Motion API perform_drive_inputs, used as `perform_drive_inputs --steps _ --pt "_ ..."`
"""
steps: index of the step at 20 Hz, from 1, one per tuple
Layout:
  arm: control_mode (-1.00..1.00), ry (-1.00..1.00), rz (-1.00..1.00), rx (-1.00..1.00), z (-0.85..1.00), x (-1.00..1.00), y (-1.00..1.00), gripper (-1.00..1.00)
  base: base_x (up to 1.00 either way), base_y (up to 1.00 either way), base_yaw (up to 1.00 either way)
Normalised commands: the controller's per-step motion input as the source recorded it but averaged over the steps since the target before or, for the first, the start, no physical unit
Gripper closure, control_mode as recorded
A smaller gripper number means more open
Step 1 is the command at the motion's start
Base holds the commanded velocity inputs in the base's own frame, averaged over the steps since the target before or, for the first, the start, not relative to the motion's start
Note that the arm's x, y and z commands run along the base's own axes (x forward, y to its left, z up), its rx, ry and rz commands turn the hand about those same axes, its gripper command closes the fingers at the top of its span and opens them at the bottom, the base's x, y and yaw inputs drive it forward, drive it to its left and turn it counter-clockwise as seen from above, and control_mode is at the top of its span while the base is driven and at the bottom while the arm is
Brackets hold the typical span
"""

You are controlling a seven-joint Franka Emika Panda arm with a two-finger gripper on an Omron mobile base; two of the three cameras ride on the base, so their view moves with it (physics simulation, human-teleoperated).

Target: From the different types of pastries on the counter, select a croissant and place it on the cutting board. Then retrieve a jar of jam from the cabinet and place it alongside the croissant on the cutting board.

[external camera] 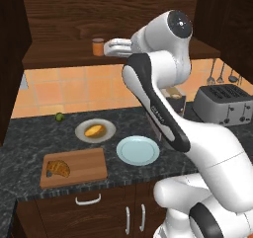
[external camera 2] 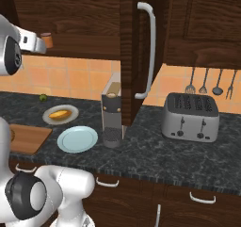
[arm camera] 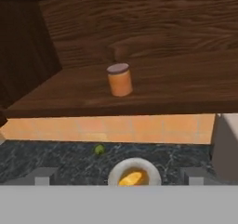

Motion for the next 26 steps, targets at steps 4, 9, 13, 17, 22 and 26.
perform_drive_inputs --steps 4,9,13,17,22,26 --pt "-1.00 -0.22 0.02 0.00 -0.04 0.01 -0.04 -1.00 0.00 0.00 0.00" --pt "-1.00 -0.14 0.00 0.00 0.00 0.24 0.00 -1.00 0.00 0.00 0.00" --pt "-1.00 0.00 0.01 0.00 0.00 0.17 0.00 -1.00 0.00 0.00 0.00" --pt "-1.00 -0.07 0.00 0.00 0.02 0.50 0.00 -1.00 0.00 0.00 0.00" --pt "-1.00 0.00 0.00 -0.01 0.02 0.39 0.01 -1.00 0.00 0.00 0.00" --pt "-1.00 0.00 0.00 -0.01 0.03 0.22 0.16 -1.00 0.00 0.00 0.00"
